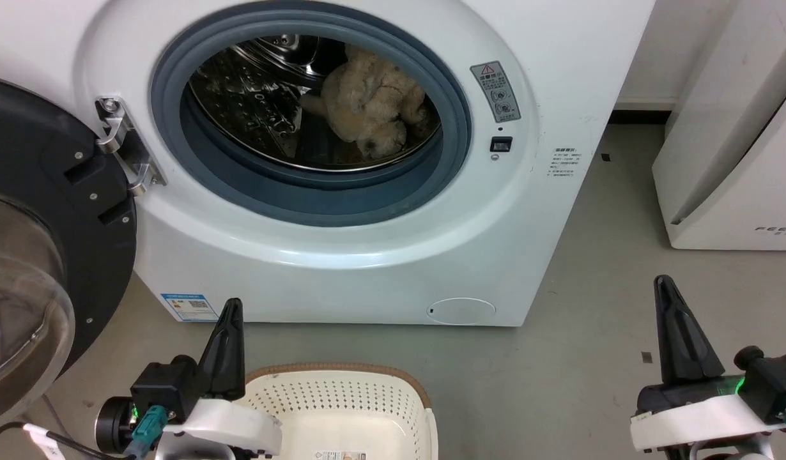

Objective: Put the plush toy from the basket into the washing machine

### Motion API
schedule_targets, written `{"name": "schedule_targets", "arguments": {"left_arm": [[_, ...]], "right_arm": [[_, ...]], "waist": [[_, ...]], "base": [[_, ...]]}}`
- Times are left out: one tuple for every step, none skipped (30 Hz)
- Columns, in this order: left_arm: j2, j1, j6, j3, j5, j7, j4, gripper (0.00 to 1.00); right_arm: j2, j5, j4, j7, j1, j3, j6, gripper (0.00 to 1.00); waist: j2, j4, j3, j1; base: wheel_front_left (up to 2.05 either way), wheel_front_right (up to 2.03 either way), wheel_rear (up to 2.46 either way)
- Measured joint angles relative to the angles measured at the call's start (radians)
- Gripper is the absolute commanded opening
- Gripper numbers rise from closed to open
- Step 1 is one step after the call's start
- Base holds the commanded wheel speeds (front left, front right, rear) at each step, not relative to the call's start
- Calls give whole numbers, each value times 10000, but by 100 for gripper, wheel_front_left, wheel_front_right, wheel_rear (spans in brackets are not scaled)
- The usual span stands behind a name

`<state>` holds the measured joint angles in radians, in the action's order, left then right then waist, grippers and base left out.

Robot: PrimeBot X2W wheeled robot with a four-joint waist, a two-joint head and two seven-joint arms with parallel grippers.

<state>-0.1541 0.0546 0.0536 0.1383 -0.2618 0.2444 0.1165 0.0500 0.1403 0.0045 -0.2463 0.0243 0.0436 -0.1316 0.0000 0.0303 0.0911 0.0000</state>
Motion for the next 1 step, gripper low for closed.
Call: {"name": "schedule_targets", "arguments": {"left_arm": [[12, 0, -12, -12, 48, -21, -4, 0]], "right_arm": [[0, -4, 0, 29, 0, -2, 0, 0]], "waist": [[0, -3, -7, 0]], "base": [[0, 0, 0]]}}
